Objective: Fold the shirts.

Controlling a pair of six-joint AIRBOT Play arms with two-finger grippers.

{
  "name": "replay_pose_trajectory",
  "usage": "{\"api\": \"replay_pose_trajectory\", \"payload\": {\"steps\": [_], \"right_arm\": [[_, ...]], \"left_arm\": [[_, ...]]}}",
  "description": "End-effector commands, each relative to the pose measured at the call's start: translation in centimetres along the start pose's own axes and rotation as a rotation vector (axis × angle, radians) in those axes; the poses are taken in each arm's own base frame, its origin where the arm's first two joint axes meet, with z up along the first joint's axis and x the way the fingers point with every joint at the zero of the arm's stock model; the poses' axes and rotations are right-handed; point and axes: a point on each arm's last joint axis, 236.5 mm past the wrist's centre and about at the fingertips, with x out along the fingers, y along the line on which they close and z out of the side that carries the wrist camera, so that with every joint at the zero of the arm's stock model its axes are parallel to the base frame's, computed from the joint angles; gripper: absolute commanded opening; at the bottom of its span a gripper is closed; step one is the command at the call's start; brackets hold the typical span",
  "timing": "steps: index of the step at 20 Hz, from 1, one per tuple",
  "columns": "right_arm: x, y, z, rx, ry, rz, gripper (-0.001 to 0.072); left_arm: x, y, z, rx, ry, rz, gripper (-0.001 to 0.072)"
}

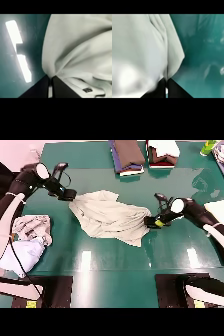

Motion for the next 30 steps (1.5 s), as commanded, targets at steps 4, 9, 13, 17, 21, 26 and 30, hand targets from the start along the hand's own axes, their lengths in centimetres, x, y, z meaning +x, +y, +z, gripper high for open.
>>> {"api": "replay_pose_trajectory", "payload": {"steps": [4, 9, 13, 17, 21, 26, 30], "right_arm": [[-18.7, -3.4, 7.3, -0.042, -0.467, -0.114, 0.0017], [-39.4, -1.2, 7.0, -0.091, -0.969, -0.082, 0.0017], [-48.8, 0.5, 2.9, -0.14, -1.194, -0.066, 0.0017], [-54.0, 1.6, 1.2, -0.189, -1.296, -0.077, 0.0017], [-55.8, 2.2, 2.7, -0.216, -1.28, -0.098, 0.0016], [-46.4, 1.2, 11.0, -0.193, -1.006, -0.113, 0.0017], [-28.1, 0.1, 16.1, -0.238, -0.586, -0.142, 0.0017]], "left_arm": [[-20.0, -1.7, 7.8, 0.089, -0.504, 0.074, 0.0024], [-42.6, -5.4, 4.8, 0.149, -0.991, 0.083, 0.0024], [-54.4, -7.7, -1.0, 0.181, -1.282, 0.071, 0.0023], [-59.3, -9.8, -4.3, 0.207, -1.411, 0.005, 0.0023], [-57.0, -10.1, -3.1, 0.208, -1.341, -0.026, 0.0023], [-39.4, -7.1, 2.1, 0.156, -0.834, -0.01, 0.0023], [-19.3, -3.9, 3.0, 0.078, -0.356, -0.024, 0.0023]]}}
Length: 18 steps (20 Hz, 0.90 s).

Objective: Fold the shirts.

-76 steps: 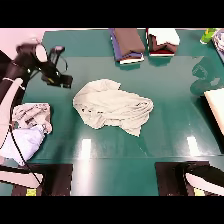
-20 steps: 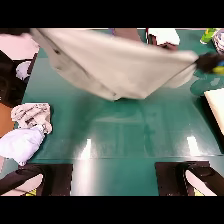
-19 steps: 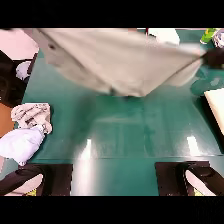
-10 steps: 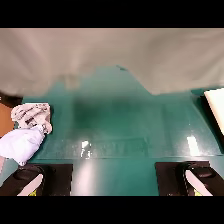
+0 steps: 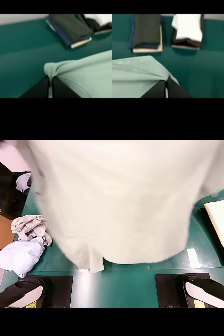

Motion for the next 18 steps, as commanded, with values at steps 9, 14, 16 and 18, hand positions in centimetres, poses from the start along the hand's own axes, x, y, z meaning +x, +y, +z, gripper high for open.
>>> {"api": "replay_pose_trajectory", "payload": {"steps": [9, 14, 16, 18], "right_arm": [[26.3, 2.5, -15.9, -0.044, 0.495, 0.042, 0.002], [24.1, 1.8, -12.9, -0.038, 0.477, 0.033, 0.036], [21.4, 0.3, -13.3, -0.04, 0.518, 0.019, 0.0358], [18.8, -1.6, -15.6, -0.022, 0.577, -0.004, 0.0357]], "left_arm": [[25.5, 5.7, -21.8, -0.105, 0.552, 0.049, 0.0024], [23.2, 5.8, -20.7, -0.09, 0.616, 0.056, 0.0413], [20.6, 5.6, -21.3, -0.08, 0.695, 0.06, 0.0412], [18.4, 5.1, -23.1, -0.105, 0.748, 0.064, 0.0412]]}}
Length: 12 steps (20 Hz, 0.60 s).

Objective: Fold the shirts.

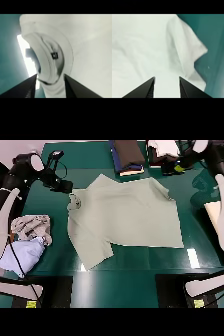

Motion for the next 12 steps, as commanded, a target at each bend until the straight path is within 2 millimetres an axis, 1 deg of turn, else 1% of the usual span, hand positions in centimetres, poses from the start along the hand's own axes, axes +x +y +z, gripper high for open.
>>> {"api": "replay_pose_trajectory", "payload": {"steps": [1, 2, 3, 4, 6, 7, 8, 9, 10, 12], "right_arm": [[-2.2, -2.9, -5.6, 0.039, 0.113, -0.026, 0.0357], [-2.3, -4.0, -8.5, 0.07, 0.159, -0.036, 0.0357], [-2.2, -4.9, -11.5, 0.101, 0.208, -0.045, 0.0357], [-2.1, -5.8, -15.0, 0.138, 0.265, -0.053, 0.0357], [-1.4, -7.1, -21.9, 0.214, 0.374, -0.064, 0.0358], [-1.1, -7.5, -25.0, 0.252, 0.425, -0.065, 0.0377], [-0.8, -7.8, -28.1, 0.293, 0.476, -0.065, 0.0485], [-0.6, -7.9, -30.8, 0.33, 0.519, -0.065, 0.0523], [-0.3, -8.0, -32.6, 0.359, 0.543, -0.066, 0.0522], [0.1, -7.9, -35.2, 0.397, 0.565, -0.068, 0.0505]], "left_arm": [[-1.2, 0.0, -5.2, -0.038, 0.118, 0.012, 0.0412], [-1.0, 0.0, -7.0, -0.062, 0.127, 0.013, 0.0412], [-0.9, -0.1, -9.2, -0.093, 0.141, 0.016, 0.0412], [-0.8, -0.1, -11.5, -0.117, 0.156, 0.018, 0.0412], [-0.7, -0.3, -15.4, -0.148, 0.183, 0.017, 0.0413], [-0.8, -0.5, -16.8, -0.153, 0.192, 0.015, 0.0412], [-0.9, -0.5, -17.8, -0.167, 0.196, 0.017, 0.0413], [-0.9, -0.5, -18.4, -0.171, 0.197, 0.018, 0.0413], [-1.0, -0.5, -18.6, -0.174, 0.197, 0.018, 0.0413], [-1.0, -0.7, -18.4, -0.177, 0.192, 0.011, 0.0413]]}}
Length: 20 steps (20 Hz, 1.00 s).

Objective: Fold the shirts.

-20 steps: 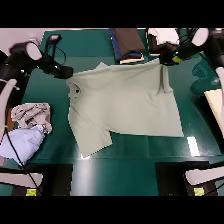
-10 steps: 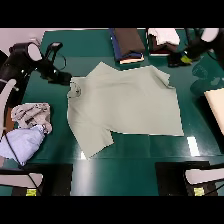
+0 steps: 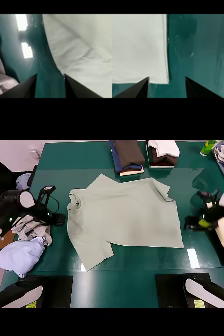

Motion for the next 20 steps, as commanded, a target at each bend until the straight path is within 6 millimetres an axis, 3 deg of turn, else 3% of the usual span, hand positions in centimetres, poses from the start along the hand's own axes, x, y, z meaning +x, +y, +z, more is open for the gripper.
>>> {"api": "replay_pose_trajectory", "payload": {"steps": [1, 8, 10, 11, 13, 14, 18, 20], "right_arm": [[3.7, -1.2, -4.9, 0.08, 0.074, 0.017, 0.0503], [6.5, 2.3, -5.4, 0.051, 0.113, 0.1, 0.0475], [7.2, 2.9, -5.6, 0.024, 0.142, 0.097, 0.0435], [7.3, 3.1, -5.6, 0.013, 0.143, 0.094, 0.0375], [7.1, 3.4, -5.0, -0.004, 0.112, 0.091, 0.0164], [6.7, 3.3, -4.7, -0.009, 0.086, 0.087, 0.0015], [5.2, 3.3, -3.9, -0.015, 0.003, 0.087, 0.002], [4.7, 3.4, -3.7, -0.017, -0.023, 0.088, 0.002]], "left_arm": [[0.3, 0.0, -1.3, -0.02, 0.005, -0.008, 0.0413], [0.3, -0.3, -1.1, -0.025, -0.003, -0.02, 0.0413], [0.3, -0.3, -1.2, -0.025, 0.001, -0.02, 0.0413], [0.3, -0.3, -1.2, -0.025, 0.001, -0.02, 0.0413], [0.3, -0.3, -1.4, -0.025, 0.009, -0.02, 0.0413], [0.3, -0.3, -1.6, -0.024, 0.017, -0.019, 0.0413], [0.6, -0.3, -2.0, -0.026, 0.032, -0.018, 0.0444], [1.8, -0.1, -2.4, -0.032, 0.029, -0.017, 0.0442]]}}
